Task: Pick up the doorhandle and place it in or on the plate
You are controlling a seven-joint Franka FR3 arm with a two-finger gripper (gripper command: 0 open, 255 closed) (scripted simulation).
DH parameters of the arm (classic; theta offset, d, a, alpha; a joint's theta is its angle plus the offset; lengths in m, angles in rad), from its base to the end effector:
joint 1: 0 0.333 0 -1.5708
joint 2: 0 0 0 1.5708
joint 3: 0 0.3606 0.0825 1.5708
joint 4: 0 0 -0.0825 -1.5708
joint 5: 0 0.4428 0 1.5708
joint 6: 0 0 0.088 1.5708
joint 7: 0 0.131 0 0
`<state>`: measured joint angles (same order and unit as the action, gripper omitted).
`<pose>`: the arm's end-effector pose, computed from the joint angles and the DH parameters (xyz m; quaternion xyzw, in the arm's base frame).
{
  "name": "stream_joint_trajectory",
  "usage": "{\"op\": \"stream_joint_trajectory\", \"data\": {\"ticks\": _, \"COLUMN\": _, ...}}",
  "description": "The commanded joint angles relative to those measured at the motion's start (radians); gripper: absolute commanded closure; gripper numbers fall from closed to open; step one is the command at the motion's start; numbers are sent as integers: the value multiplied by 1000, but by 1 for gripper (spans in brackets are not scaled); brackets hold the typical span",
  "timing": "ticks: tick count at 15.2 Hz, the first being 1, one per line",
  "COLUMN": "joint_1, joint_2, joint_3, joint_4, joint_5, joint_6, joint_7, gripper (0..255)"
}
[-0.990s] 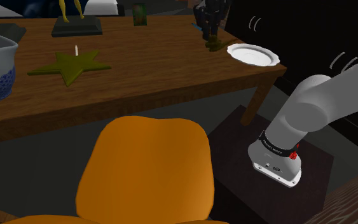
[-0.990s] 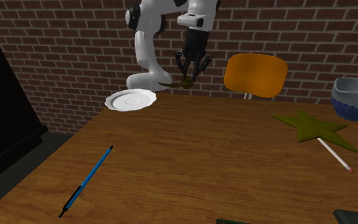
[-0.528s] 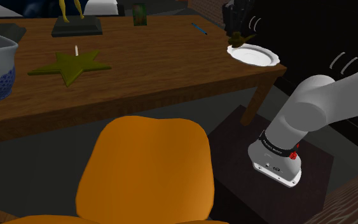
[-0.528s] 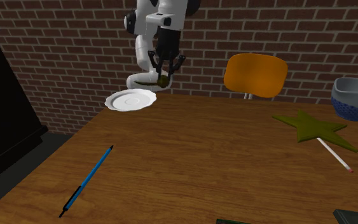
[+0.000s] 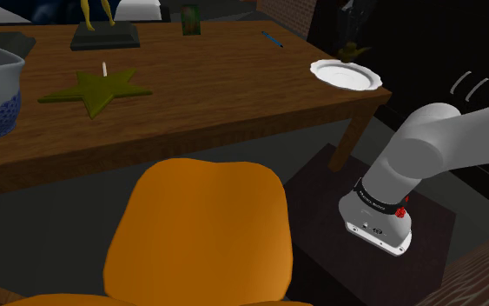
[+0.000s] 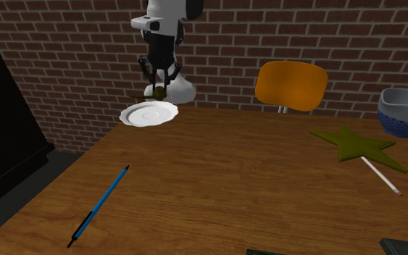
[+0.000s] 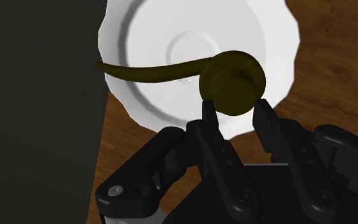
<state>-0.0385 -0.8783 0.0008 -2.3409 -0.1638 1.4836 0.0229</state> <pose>0.2959 -0.0336 0.6293 0.9959 -0.0383 0.0099 0.0818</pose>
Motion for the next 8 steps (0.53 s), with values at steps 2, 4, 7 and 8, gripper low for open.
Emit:
{"op": "stream_joint_trajectory", "data": {"ticks": 2, "joint_1": -1, "joint_2": -21, "joint_3": -9, "joint_4": -48, "joint_5": -7, "joint_6": 28, "joint_7": -3, "gripper": 255}}
{"op": "stream_joint_trajectory", "data": {"ticks": 4, "joint_1": 0, "joint_2": -31, "joint_3": -10, "joint_4": -80, "joint_5": -8, "joint_6": 50, "joint_7": 1, "gripper": 255}}
{"op": "stream_joint_trajectory", "data": {"ticks": 7, "joint_1": 1, "joint_2": -44, "joint_3": -12, "joint_4": -128, "joint_5": -9, "joint_6": 84, "joint_7": 6, "gripper": 255}}
{"op": "stream_joint_trajectory", "data": {"ticks": 8, "joint_1": 1, "joint_2": -48, "joint_3": -12, "joint_4": -144, "joint_5": -9, "joint_6": 96, "joint_7": 8, "gripper": 255}}
